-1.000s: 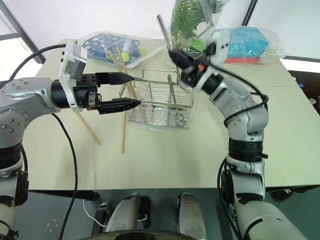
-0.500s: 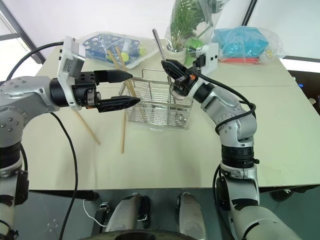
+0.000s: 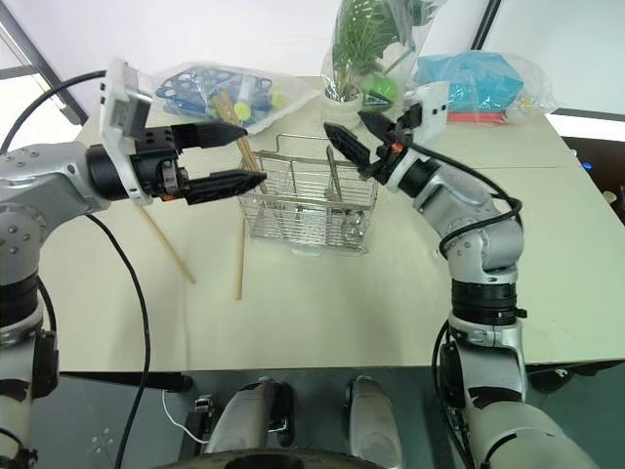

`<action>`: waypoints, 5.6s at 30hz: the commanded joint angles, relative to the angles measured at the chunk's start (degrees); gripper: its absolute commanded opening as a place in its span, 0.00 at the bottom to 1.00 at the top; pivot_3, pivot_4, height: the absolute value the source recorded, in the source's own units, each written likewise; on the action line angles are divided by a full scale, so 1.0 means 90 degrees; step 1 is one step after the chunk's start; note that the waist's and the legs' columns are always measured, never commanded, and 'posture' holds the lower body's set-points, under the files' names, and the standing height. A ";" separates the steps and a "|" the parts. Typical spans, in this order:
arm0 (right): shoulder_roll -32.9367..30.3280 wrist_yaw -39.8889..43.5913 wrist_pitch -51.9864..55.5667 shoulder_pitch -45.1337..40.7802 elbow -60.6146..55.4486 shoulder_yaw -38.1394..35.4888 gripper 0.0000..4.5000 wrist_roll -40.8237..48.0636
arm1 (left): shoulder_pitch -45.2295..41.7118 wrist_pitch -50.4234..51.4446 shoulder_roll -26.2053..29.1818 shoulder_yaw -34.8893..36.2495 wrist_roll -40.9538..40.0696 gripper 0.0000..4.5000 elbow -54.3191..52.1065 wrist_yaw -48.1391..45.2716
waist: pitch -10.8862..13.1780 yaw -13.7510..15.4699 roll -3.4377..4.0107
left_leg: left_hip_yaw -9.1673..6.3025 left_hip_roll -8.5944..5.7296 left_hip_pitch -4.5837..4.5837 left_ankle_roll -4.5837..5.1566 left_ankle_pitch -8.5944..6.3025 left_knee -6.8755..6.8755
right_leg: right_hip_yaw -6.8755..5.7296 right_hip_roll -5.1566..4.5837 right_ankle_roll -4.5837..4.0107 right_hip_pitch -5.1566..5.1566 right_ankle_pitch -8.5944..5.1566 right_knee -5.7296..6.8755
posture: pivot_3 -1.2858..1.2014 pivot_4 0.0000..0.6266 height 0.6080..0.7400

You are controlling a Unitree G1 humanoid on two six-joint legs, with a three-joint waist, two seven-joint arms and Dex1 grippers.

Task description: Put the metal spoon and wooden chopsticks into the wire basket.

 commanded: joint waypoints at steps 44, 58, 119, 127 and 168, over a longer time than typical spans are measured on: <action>-0.3282 0.3905 0.0465 0.1012 -0.1273 0.0137 0.90 0.0882 | -0.1638 0.1679 -0.3008 0.2618 0.4395 1.00 0.5524 0.6925 | 0.0039 0.0178 -0.0072 | 0.0001 -0.0009 -0.0007 -0.0027 -0.0020 -0.0008 | -0.0012 -0.0075 -0.0012 -0.0020 0.0012 -0.0006 | 0.52 0.24 0.81; -0.3259 0.3989 0.0159 0.0875 -0.0650 0.0187 0.92 0.0549 | -0.1418 0.1711 -0.3034 0.2728 0.4255 0.39 0.5330 0.6498 | 0.0037 0.0206 -0.0069 | 0.0001 -0.0016 -0.0007 -0.0026 -0.0020 -0.0009 | -0.0019 -0.0085 -0.0013 -0.0018 0.0012 -0.0006 | 0.52 0.24 0.81; -0.2927 0.2728 0.0653 0.1256 -0.0666 -0.0628 0.92 0.1102 | -0.1942 -0.2284 -0.3986 0.0414 0.2359 0.99 0.1645 0.3742 | 0.0059 0.0166 -0.0104 | -0.0001 -0.0022 -0.0094 0.0045 0.0006 0.0021 | -0.0208 -0.0130 0.0047 -0.0019 0.0078 -0.0094 | 0.52 0.24 0.81; -0.2904 0.2880 0.0562 0.1276 -0.0571 -0.0521 0.92 0.1043 | -0.3066 0.0100 -0.2018 0.1465 0.2463 0.99 0.2346 0.5121 | 0.0050 0.0158 -0.0086 | 0.0001 -0.0017 -0.0088 0.0035 0.0012 0.0019 | -0.0207 -0.0123 0.0048 -0.0017 0.0077 -0.0093 | 0.52 0.24 0.81; -0.2950 0.2971 0.0556 0.1773 -0.1204 -0.0478 0.92 0.0931 | -0.1468 0.3642 -0.3586 -0.0052 0.3803 0.99 0.3670 0.4354 | 0.0062 0.0333 -0.0113 | -0.0007 -0.0022 -0.0093 -0.0006 0.0034 0.0027 | -0.0208 -0.0127 0.0047 -0.0015 0.0080 -0.0089 | 0.52 0.24 0.81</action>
